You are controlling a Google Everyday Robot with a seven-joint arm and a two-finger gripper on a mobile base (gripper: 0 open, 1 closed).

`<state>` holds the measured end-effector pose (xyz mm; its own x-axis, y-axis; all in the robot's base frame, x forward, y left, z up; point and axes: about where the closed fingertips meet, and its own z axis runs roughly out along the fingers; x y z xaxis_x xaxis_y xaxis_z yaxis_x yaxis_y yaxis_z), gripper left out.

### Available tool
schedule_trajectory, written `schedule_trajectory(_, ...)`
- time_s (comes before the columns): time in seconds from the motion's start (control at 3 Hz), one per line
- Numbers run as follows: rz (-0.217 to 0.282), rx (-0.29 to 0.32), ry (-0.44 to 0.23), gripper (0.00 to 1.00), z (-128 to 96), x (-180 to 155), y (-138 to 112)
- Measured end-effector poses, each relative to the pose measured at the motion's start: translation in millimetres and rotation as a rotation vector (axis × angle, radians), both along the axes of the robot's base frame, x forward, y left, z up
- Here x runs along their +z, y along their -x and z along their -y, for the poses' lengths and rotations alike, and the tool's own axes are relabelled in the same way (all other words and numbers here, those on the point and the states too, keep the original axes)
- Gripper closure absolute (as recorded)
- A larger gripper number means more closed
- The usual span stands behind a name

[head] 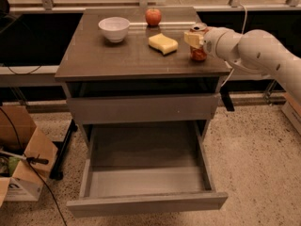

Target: Pick coke can from middle drawer and place on counter

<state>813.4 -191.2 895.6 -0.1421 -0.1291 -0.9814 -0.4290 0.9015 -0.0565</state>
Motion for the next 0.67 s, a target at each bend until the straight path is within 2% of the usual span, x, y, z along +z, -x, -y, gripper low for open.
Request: schedule_trajectory(0.67, 0.003, 0.018, -0.027, 0.04, -1.4, -4.9, -8.4)
